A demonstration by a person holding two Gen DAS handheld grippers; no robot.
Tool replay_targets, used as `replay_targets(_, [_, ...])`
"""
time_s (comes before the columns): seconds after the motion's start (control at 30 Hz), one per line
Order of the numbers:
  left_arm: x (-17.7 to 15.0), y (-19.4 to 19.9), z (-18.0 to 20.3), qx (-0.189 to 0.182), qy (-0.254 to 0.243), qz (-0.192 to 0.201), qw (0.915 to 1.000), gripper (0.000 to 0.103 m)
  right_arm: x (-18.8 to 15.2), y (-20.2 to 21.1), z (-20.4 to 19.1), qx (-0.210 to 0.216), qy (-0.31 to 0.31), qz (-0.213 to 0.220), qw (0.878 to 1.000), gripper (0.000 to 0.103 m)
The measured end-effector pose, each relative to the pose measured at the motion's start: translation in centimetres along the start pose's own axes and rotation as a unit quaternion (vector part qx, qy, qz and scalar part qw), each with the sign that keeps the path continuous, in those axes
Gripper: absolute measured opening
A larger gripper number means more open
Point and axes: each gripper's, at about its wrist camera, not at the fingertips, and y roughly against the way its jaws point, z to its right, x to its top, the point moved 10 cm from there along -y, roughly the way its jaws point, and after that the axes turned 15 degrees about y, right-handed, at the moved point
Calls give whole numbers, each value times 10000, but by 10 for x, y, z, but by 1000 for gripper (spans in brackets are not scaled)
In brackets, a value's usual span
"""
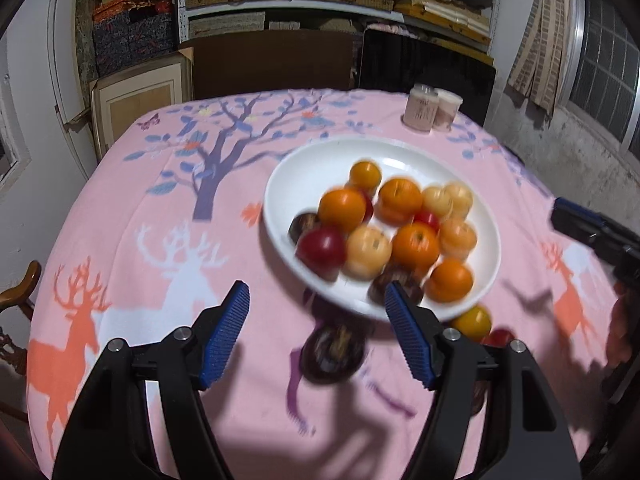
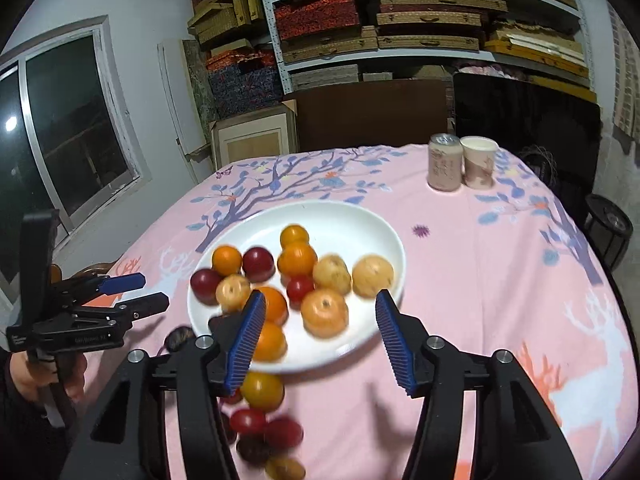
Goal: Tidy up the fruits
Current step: 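Carry both fruits over the white plate and release them onto it, then grasp a dark purple tomato with the left tool while the right tool grasps a yellow-green fruit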
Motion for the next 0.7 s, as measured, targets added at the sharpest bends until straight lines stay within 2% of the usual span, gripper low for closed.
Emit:
replay_targets(0.2, [-44, -20, -20, 243, -96, -446, 9987, 69, -51, 11, -3, 208, -556, -93, 9982, 59])
replay_targets(0.33, [-47, -34, -10, 324, -287, -485, 9979, 69, -69, 9, -7, 219, -605, -221, 9977, 59])
replay_targets(0.5, [-45, -51, -2, 318, -228, -472, 9981, 69, -84, 3, -17, 353, -494, -516, 9968, 59])
replay_targets(0.53, [-45, -51, 0, 298, -261, -433, 9983, 64, -87, 2, -22, 405, -421, -612, 9964, 59])
replay_targets(0.57, [-46, -47, 4, 181, -316, -401, 9985, 43, -91, 2, -28, 465, -294, -703, 9960, 59])
replay_targets(0.67, [-50, -39, 8, 9, -273, -331, 9991, 44, -100, 4, -50, 555, 205, -842, 9947, 58])
replay_targets(0.7, [-49, -34, 8, -33, -256, -267, 9993, 44, -102, 5, -55, 573, 309, -870, 9941, 54])
